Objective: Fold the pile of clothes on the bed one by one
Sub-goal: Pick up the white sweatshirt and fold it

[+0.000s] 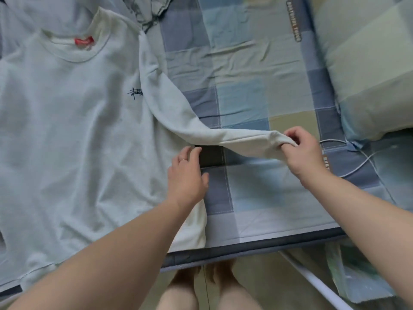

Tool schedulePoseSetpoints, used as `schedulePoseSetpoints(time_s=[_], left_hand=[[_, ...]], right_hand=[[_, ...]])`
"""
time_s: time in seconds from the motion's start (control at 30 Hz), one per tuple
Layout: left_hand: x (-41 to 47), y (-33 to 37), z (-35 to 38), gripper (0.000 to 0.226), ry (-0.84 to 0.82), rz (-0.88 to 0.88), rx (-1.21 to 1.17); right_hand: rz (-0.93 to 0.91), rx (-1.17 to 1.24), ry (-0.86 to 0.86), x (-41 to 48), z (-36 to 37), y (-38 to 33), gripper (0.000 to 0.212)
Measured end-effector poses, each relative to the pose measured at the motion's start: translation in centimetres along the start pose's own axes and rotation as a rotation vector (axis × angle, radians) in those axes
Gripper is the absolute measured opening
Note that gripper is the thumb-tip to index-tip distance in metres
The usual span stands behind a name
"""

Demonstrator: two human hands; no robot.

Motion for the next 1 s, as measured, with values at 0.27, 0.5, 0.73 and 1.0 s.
schedulePoseSetpoints(time_s=[0.27, 0.5, 0.73, 1.0], left_hand=[[11.5, 5.4, -5.7, 0.068, 0.064, 0.11, 0.194], [19.9, 9.0, -6.7, 0.018, 0.187, 0.096, 0.134], [23.8, 12.7, -9.4, 0.003, 0.409, 0.053, -0.046], [27.2, 14.1, -6.4, 0.028, 0.115, 0.16, -0.17]], right_hand=[[-0.398, -0.233, 0.279, 7.0, -8.6, -11.5, 0.023], [-0.18, -0.059, 0.284, 18.8, -14.9, -12.9, 0.02], [-0.119, -0.157, 0.334, 24.1, -18.0, -13.2, 0.015], [0.13, -0.028, 0.309, 26.6, -17.6, -13.1, 0.022]])
Point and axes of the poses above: each hand's wrist, its own x-axis towards the middle knuckle, its own z-axis out of the palm, y = z × x, the point moved 8 cm from there along x, towards the middle knuckle, and after that the axes turned 9 degrees about z, right-handed, at the moved point
